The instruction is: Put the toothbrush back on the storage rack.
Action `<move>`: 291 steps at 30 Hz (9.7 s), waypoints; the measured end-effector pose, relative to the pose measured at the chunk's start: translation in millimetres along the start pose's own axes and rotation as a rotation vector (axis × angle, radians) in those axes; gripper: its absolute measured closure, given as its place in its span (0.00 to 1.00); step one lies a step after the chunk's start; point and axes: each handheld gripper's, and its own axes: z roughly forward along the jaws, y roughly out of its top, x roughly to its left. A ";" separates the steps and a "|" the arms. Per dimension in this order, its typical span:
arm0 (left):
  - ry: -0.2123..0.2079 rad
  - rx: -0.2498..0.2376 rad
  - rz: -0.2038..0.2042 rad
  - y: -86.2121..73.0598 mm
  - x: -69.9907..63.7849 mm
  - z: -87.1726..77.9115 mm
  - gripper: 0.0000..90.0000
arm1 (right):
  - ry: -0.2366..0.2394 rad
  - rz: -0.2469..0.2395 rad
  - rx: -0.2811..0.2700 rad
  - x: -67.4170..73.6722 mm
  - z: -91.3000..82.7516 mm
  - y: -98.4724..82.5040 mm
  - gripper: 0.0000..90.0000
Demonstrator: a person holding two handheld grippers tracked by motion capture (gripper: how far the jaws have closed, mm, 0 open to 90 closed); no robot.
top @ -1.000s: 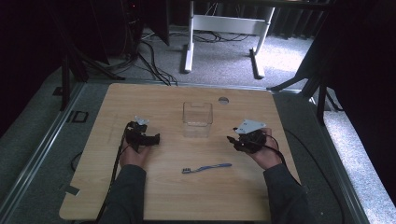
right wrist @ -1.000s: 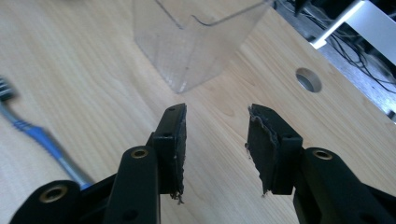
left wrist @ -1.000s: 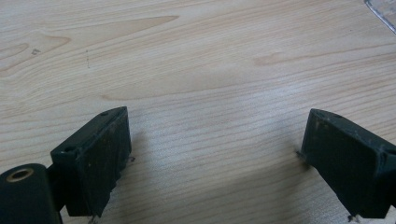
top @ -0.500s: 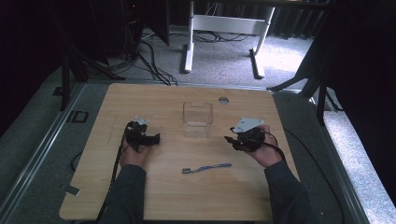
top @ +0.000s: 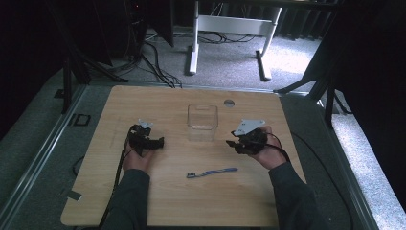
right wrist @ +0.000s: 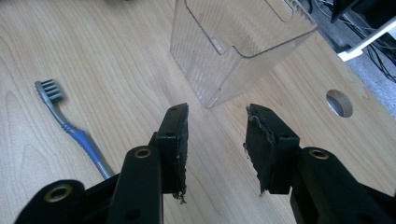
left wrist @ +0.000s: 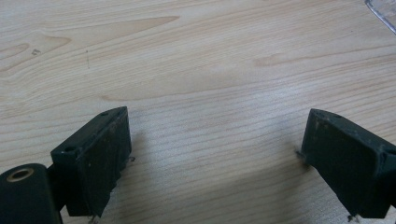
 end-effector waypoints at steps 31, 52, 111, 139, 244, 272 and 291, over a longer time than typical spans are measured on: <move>0.000 0.000 0.000 0.1 0.0 0.1 0.09 | 0.114 -0.042 0.022 4.8 23.9 8.1 0.67; 0.000 0.000 -0.001 0.3 -0.2 0.3 0.09 | 0.164 -0.084 0.020 6.1 25.5 16.4 0.69; 0.000 0.000 -0.001 0.4 -0.2 0.4 0.10 | 0.297 -0.179 0.077 16.2 38.3 29.5 0.67; 0.000 0.000 -0.002 0.4 -0.2 0.4 0.10 | 0.361 -0.271 0.135 22.9 41.7 38.7 0.68; 0.000 0.000 -0.002 0.4 -0.2 0.4 0.10 | 0.516 -0.447 0.396 56.2 73.7 36.8 0.70; 0.000 0.000 -0.002 0.4 -0.2 0.4 0.10 | 0.531 -0.486 0.454 61.9 82.9 31.0 0.71; 0.000 0.000 -0.002 0.4 -0.2 0.4 0.10 | 0.535 -0.493 0.484 64.3 87.3 28.8 0.72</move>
